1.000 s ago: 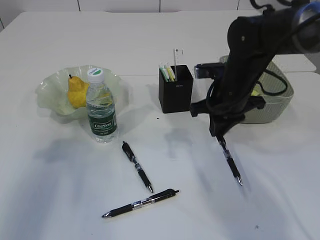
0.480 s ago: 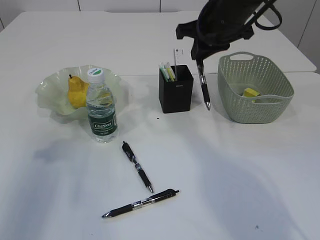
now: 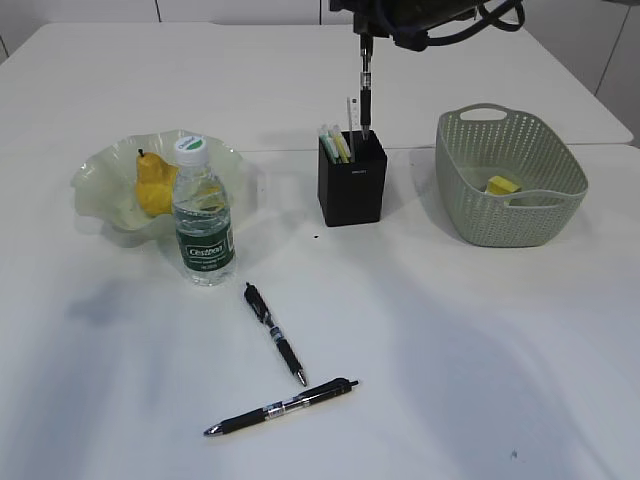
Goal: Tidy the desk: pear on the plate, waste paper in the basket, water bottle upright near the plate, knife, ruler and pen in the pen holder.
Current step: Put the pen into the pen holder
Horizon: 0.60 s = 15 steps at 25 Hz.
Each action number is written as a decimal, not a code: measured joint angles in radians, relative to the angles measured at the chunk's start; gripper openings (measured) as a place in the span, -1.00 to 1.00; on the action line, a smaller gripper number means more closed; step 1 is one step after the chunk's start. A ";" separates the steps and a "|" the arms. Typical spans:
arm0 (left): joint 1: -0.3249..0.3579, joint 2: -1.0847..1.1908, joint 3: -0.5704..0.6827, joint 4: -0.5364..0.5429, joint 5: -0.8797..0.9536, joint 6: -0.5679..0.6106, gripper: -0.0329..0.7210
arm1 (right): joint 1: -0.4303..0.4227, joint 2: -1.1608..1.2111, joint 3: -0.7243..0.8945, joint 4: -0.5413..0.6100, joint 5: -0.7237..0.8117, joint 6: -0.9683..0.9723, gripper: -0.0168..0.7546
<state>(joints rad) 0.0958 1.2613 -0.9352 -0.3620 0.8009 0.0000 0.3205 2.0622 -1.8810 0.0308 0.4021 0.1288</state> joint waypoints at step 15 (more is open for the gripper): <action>0.000 0.000 0.000 0.000 0.000 0.000 0.27 | 0.000 0.148 0.000 -0.005 -0.234 -0.002 -0.63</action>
<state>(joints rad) 0.0958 1.2613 -0.9352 -0.3620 0.8009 0.0000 0.3205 2.2101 -1.8810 0.0255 0.1686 0.1273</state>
